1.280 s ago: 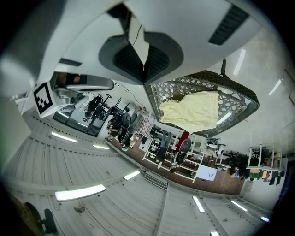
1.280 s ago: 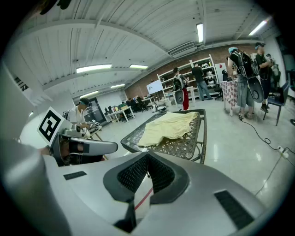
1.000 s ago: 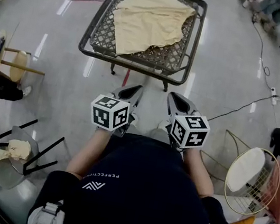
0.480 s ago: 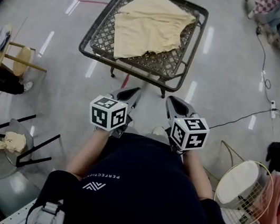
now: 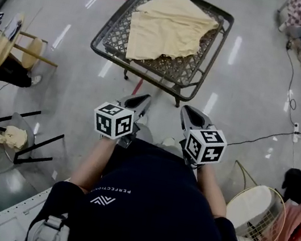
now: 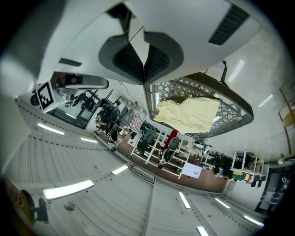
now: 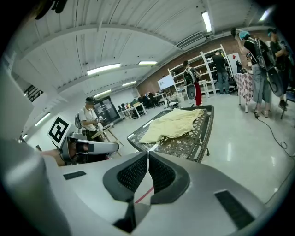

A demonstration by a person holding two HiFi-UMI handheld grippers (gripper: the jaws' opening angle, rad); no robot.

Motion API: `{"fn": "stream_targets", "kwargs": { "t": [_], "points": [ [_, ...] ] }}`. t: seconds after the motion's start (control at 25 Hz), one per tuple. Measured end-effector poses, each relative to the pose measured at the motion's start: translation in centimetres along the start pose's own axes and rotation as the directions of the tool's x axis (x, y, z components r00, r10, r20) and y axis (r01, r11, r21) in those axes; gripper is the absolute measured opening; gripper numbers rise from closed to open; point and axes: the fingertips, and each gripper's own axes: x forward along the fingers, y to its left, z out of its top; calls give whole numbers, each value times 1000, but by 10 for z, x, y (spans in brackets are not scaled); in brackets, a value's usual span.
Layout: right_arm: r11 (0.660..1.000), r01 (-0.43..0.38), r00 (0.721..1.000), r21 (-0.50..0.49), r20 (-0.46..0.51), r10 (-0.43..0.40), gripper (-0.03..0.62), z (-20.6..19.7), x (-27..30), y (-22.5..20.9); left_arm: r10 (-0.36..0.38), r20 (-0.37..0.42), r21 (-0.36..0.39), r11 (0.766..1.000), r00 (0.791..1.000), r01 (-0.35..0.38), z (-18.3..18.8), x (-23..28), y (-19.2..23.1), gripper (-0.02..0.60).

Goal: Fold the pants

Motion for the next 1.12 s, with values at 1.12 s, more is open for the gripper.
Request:
{"fn": "stream_targets", "kwargs": {
  "t": [1.12],
  "points": [
    [993,96,994,64,-55,-93,38,61,124,-22,-69,-119,36,997,991,73,75,67,131,11]
  ]
}}
